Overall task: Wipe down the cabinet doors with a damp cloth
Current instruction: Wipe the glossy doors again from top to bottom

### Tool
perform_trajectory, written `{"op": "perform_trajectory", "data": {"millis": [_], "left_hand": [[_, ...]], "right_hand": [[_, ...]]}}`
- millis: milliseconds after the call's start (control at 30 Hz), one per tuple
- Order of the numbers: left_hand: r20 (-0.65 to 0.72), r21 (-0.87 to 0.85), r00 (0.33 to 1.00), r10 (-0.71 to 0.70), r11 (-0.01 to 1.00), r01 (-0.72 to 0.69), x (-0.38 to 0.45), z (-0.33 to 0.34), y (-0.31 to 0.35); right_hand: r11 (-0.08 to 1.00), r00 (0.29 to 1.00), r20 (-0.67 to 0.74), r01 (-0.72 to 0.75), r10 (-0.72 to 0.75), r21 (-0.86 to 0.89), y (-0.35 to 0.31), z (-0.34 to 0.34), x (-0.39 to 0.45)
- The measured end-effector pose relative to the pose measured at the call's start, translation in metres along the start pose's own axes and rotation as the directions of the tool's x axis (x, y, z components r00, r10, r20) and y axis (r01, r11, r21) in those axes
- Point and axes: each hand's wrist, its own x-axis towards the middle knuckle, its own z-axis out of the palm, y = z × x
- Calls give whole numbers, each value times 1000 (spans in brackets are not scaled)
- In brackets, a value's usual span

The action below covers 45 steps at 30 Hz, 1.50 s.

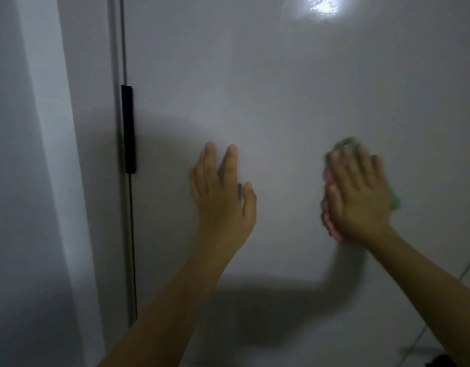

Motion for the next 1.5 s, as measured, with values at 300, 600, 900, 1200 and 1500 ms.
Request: {"op": "perform_trajectory", "data": {"millis": [300,600,900,1200,1500], "left_hand": [[5,-57,1000,-6,998,7,-16,49,83],[-88,-19,985,-146,989,145,-20,76,116],[-51,-89,997,-65,994,60,-57,122,202],[74,-144,997,26,989,-15,-91,160,261],[56,-147,998,-7,989,15,-106,181,274]], "right_hand": [[997,999,34,-19,16,80,-23,9,-16],[601,587,-139,-792,798,105,91,-7,-19],[952,951,-45,-306,306,20,199,-15,-115],[975,977,61,-208,204,73,159,-2,-159],[572,568,-63,-815,820,94,189,-4,-165]]}}
